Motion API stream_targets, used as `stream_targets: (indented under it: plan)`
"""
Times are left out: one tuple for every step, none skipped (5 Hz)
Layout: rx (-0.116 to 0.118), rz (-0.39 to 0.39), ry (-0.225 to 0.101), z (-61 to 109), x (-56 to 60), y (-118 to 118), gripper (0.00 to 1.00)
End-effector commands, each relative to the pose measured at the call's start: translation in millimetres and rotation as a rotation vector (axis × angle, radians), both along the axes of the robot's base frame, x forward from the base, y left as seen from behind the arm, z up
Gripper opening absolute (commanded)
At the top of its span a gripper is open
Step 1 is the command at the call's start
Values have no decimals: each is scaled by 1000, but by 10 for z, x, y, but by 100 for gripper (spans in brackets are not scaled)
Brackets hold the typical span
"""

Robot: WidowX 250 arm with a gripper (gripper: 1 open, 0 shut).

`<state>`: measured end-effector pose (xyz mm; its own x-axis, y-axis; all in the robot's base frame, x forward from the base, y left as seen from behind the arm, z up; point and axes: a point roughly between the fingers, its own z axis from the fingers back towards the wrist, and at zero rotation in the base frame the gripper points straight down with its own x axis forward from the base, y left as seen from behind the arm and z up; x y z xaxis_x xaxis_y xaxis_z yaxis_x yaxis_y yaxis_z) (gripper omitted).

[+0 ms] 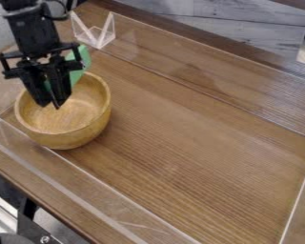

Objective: Put the green block in the brown bowl

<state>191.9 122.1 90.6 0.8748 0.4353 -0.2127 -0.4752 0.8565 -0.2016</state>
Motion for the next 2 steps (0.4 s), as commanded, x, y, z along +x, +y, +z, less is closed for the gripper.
stream_targets:
  plan:
    - [30,26,-54,63,127,116,0]
    - [21,36,-56,-7,170,133,0]
